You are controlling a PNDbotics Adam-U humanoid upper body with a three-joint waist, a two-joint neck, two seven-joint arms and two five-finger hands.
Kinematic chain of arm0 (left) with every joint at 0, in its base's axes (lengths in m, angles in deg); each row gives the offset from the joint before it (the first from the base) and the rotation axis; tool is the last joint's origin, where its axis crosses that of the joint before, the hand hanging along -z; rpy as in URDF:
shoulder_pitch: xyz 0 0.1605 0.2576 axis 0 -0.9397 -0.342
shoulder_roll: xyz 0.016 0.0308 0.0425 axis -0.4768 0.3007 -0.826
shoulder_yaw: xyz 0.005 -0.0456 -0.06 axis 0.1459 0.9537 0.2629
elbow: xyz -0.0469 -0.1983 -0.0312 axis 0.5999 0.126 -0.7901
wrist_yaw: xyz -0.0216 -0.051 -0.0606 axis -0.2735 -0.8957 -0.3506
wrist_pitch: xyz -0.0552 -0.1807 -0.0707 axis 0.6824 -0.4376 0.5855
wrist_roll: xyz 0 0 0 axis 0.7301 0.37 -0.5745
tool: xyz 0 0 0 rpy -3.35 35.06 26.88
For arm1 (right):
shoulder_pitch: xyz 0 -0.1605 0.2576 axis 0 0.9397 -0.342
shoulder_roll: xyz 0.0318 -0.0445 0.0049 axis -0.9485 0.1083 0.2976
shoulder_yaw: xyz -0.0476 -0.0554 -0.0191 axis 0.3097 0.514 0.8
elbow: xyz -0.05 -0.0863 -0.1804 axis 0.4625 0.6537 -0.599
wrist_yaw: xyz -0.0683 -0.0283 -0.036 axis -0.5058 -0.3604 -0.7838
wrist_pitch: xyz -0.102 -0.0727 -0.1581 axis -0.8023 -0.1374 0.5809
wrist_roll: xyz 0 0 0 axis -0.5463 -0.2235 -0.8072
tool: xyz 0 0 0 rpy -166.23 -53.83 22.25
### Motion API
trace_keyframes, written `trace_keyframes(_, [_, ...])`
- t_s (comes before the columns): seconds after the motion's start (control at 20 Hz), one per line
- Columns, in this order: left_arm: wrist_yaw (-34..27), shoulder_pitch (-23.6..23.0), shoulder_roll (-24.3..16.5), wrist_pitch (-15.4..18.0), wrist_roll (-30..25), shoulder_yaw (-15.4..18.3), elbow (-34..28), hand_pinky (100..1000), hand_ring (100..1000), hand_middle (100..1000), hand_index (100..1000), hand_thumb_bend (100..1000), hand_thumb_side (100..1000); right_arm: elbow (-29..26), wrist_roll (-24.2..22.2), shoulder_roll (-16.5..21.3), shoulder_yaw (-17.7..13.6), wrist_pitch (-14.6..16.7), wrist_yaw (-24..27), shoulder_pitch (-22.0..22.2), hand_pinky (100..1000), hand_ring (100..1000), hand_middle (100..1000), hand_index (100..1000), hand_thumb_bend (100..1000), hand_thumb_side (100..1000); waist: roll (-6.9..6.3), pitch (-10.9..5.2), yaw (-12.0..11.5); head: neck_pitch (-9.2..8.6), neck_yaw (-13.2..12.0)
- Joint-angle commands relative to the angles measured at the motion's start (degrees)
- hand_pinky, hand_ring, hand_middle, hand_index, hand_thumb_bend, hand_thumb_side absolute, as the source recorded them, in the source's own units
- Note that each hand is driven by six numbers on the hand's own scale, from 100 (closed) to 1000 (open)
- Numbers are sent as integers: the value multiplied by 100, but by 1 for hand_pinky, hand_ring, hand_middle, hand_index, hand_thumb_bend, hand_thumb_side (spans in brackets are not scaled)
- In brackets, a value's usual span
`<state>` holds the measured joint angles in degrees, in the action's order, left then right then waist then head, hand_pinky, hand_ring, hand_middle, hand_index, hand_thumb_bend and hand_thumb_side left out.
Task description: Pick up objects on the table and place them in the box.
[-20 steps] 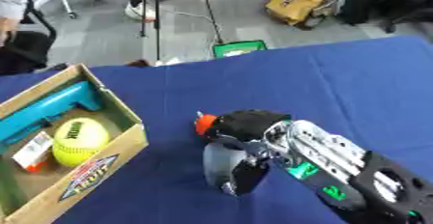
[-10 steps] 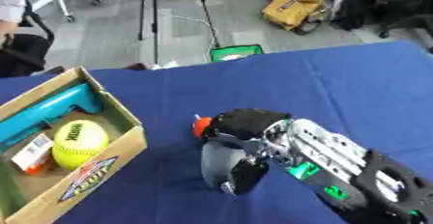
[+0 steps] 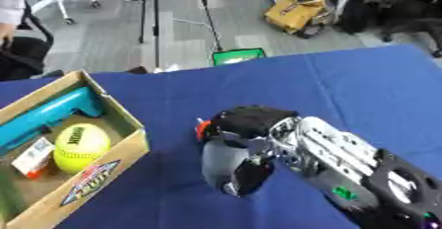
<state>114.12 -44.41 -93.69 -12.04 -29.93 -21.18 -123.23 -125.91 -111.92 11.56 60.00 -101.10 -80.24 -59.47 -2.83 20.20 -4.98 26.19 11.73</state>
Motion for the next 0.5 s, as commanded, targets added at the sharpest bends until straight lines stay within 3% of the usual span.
trace_keyframes(0.05, [-13,15,-119,-21,-8,36,-85,1000,916,979,857,100,851,-187,-100,176,-115,-101,73,-134,210,627,648,573,100,222,27,-164,4,39,12])
trace_keyframes(0.1, [-13,12,-121,-22,-11,35,-85,1000,916,979,857,100,851,-216,-117,183,-125,-116,93,-146,209,625,647,570,100,289,33,-174,5,41,11])
trace_keyframes(0.15, [-14,10,-121,-24,-13,35,-85,1000,916,979,857,100,852,-250,-129,190,-138,-133,110,-162,208,624,645,569,100,218,41,-187,5,47,9])
trace_keyframes(0.5, [-17,5,-128,-28,-17,35,-85,1000,916,979,857,100,852,-302,-146,205,-195,-199,232,-321,193,616,631,559,100,208,85,-255,-17,71,5])
